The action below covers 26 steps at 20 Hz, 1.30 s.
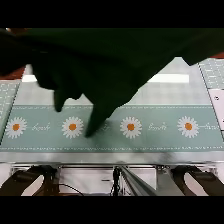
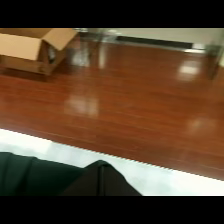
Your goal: Fold the shirts.
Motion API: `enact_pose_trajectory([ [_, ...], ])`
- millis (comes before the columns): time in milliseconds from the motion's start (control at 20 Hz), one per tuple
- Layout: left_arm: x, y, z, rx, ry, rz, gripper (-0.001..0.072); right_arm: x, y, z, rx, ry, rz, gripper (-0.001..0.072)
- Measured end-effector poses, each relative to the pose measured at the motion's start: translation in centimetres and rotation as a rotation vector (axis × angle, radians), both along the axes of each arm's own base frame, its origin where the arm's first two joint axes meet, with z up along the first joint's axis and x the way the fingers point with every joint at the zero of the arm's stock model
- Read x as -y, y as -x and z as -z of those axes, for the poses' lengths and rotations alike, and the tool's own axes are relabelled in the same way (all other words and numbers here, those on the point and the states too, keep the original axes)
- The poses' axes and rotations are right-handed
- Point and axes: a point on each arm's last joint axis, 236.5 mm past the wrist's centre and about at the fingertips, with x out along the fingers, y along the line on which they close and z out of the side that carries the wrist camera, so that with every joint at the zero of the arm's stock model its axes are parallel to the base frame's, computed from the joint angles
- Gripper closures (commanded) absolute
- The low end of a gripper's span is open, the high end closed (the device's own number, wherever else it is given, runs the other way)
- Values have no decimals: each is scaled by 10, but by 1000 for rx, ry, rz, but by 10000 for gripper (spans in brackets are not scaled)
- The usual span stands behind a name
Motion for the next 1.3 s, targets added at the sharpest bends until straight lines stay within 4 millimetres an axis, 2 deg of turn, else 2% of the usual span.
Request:
enact_pose_trajectory([
  [100,-17,19,-22,45,-22,-66,677,5,22,-13,8,25,24,696],
  [300,-30,57,-57,105,-2,-114,677,11,59,-44,57,54,58,696],
  [500,-20,92,-65,55,45,-59,678,13,83,-65,99,67,72,697],
  [600,-14,101,-65,23,68,-33,677,14,82,-63,79,69,75,697],
  [650,-11,102,-63,0,73,-23,677,14,77,-55,45,72,71,696],
  [750,-7,97,-50,-67,75,-11,677,11,54,-28,-64,71,44,696],
  [850,-5,79,-24,-164,60,-11,676,5,15,11,-207,55,5,696],
  [950,-3,53,10,-246,31,-8,676,5,-29,54,-339,38,-17,696],
  [1000,-4,34,29,-270,14,-21,675,5,-54,80,-406,28,-24,696],
  [1150,-8,-25,101,-381,-44,-66,675,7,-118,168,-606,-4,-35,695],
  [1250,-10,-61,158,-469,-84,-94,675,7,-150,223,-705,-23,-35,694],
  [1300,-10,-78,185,-509,-95,-102,675,5,-164,244,-731,-31,-36,694],
])
